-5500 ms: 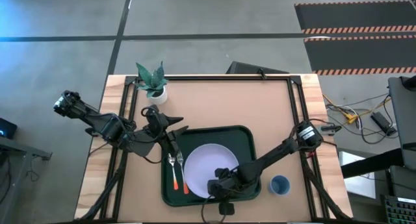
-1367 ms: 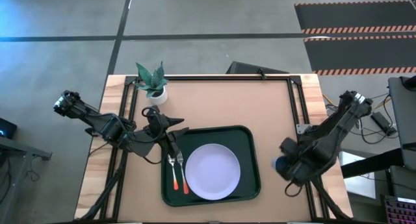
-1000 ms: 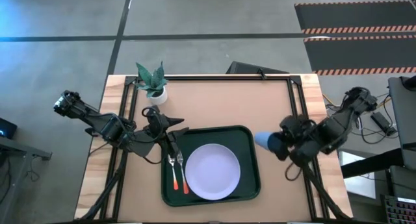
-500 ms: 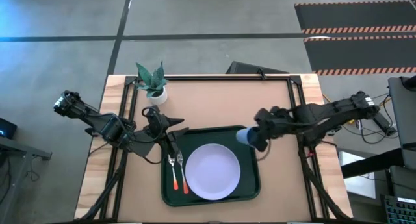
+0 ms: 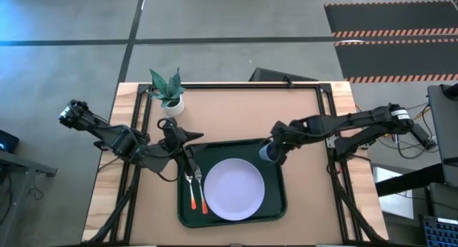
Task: Pick and place plate/cup/fork/spoon on tray
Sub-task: Put the blue glass on the top right of the dark green tray
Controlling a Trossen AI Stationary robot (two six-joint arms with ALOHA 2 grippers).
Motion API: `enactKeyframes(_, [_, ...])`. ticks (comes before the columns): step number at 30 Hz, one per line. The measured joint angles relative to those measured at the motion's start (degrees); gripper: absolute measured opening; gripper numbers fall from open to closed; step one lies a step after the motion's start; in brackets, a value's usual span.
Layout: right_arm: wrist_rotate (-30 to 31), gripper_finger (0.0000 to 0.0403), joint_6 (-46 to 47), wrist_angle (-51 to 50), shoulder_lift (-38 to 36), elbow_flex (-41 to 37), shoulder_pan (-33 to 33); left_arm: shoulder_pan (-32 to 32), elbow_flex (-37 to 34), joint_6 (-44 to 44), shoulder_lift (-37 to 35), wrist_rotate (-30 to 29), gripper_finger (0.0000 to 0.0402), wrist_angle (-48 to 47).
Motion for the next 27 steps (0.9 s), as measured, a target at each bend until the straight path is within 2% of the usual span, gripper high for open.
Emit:
enactKeyframes(7, [-2.92, 0.0008, 0.47, 10.52, 0.17, -6.32, -0.90, 0.00, 0.00, 0.04, 0.00, 0.03, 0.0148, -0.03])
enactKeyframes(15, [-4.06, 0.0008, 1.12, 10.42, 0.17, -8.01, -1.25, -0.01, 0.00, 0.04, 0.00, 0.05, 0.0148, -0.03])
enactKeyframes(27, [-5.18, 0.0008, 7.43, 10.48, 0.44, -10.23, -1.61, 0.00, 0.00, 0.50, 0.00, 0.06, 0.0148, -0.05])
